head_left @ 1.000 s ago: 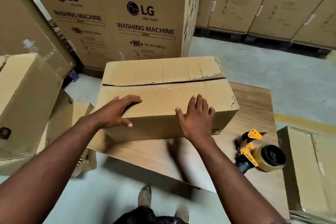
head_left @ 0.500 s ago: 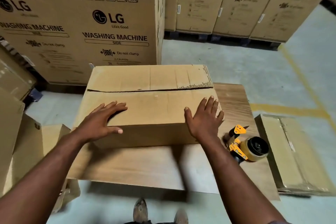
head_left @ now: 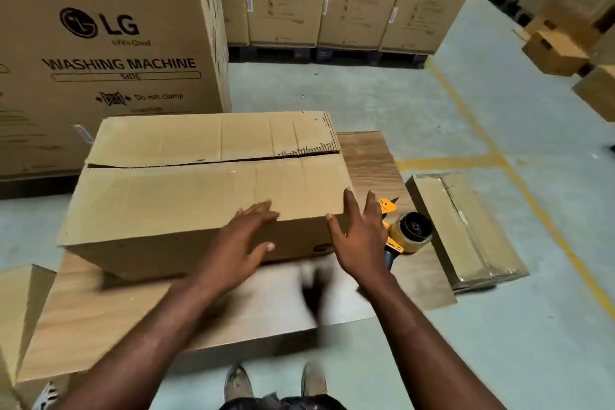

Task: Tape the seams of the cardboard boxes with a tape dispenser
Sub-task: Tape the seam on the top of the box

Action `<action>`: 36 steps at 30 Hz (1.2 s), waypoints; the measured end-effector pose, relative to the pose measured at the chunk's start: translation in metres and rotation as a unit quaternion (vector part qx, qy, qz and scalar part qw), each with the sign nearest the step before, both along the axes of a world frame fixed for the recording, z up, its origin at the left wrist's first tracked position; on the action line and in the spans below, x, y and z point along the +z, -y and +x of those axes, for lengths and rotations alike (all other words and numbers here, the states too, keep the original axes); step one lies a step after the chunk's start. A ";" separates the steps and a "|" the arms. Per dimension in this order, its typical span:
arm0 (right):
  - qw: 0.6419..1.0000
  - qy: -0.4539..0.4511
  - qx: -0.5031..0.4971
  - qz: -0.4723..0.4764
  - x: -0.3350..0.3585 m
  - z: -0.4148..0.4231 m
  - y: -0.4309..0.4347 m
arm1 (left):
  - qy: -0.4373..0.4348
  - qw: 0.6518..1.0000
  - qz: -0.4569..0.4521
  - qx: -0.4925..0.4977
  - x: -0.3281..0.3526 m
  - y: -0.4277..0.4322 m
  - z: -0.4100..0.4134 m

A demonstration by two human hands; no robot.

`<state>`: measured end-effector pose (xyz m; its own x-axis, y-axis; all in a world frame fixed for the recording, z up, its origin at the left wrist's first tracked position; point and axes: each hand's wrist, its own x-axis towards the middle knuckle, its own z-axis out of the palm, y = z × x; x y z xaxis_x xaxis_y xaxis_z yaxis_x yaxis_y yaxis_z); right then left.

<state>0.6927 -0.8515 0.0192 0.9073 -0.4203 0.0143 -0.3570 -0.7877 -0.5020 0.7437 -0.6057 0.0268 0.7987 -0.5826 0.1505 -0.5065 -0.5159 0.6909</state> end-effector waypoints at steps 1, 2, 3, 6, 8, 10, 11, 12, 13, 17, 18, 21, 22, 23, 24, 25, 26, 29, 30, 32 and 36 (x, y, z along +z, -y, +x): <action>0.998 0.023 -0.021 0.048 -0.006 -0.010 0.013 | 0.018 0.999 -0.018 -0.042 -0.007 0.026 -0.012; 0.994 0.040 -0.041 0.093 -0.014 -0.019 0.026 | 0.027 0.996 -0.021 -0.079 -0.016 0.048 -0.022; 0.990 0.049 -0.058 0.120 -0.023 -0.027 0.038 | 0.025 0.993 -0.015 -0.113 -0.025 0.069 -0.029; 0.974 0.011 -0.136 0.183 -0.044 -0.049 0.073 | -0.062 0.983 0.030 -0.168 -0.058 0.128 -0.045; 0.929 -0.051 -0.220 0.294 -0.057 -0.055 0.088 | -0.187 0.968 0.091 -0.139 -0.080 0.158 -0.047; 0.866 -0.093 -0.299 0.391 -0.073 -0.056 0.101 | -0.288 0.944 0.137 -0.081 -0.099 0.184 -0.047; 0.842 -0.110 -0.319 0.422 -0.083 -0.057 0.108 | -0.313 0.937 0.146 -0.055 -0.108 0.195 -0.048; 0.825 -0.122 -0.330 0.441 -0.093 -0.056 0.113 | -0.328 0.932 0.149 -0.038 -0.115 0.204 -0.051; 0.812 -0.129 -0.334 0.461 -0.100 -0.054 0.115 | -0.332 0.931 0.148 -0.031 -0.118 0.212 -0.054; 0.739 -0.103 -0.326 0.580 -0.117 -0.044 0.124 | -0.326 0.939 0.111 -0.024 -0.127 0.242 -0.076; 0.735 -0.101 -0.323 0.588 -0.120 -0.040 0.127 | -0.344 0.933 0.102 -0.029 -0.129 0.245 -0.080; 0.739 -0.119 -0.312 0.585 -0.128 -0.044 0.149 | -0.440 0.891 0.083 -0.078 -0.129 0.251 -0.094; 0.734 -0.136 -0.304 0.592 -0.125 -0.048 0.153 | -0.458 0.881 0.081 -0.089 -0.128 0.251 -0.097; 0.720 -0.164 -0.288 0.610 -0.122 -0.054 0.157 | -0.463 0.877 0.083 -0.095 -0.127 0.250 -0.098; 0.704 -0.186 -0.269 0.630 -0.119 -0.058 0.161 | -0.473 0.873 0.073 -0.094 -0.127 0.249 -0.098; 0.691 -0.200 -0.257 0.646 -0.117 -0.062 0.165 | -0.490 0.865 0.055 -0.090 -0.122 0.249 -0.097; 0.680 -0.207 -0.248 0.658 -0.117 -0.064 0.168 | -0.515 0.854 0.025 -0.072 -0.118 0.248 -0.096; 0.655 -0.199 -0.255 0.682 -0.112 -0.063 0.169 | -0.563 0.825 -0.035 0.023 -0.104 0.243 -0.089; 0.655 -0.192 -0.259 0.683 -0.108 -0.061 0.167 | -0.567 0.821 -0.047 0.051 -0.100 0.242 -0.087; 0.663 -0.173 -0.266 0.677 -0.095 -0.054 0.161 | -0.565 0.816 -0.076 0.100 -0.092 0.241 -0.081; 0.676 -0.110 -0.258 0.682 -0.064 -0.029 0.146 | -0.547 0.801 -0.173 0.169 -0.061 0.247 -0.062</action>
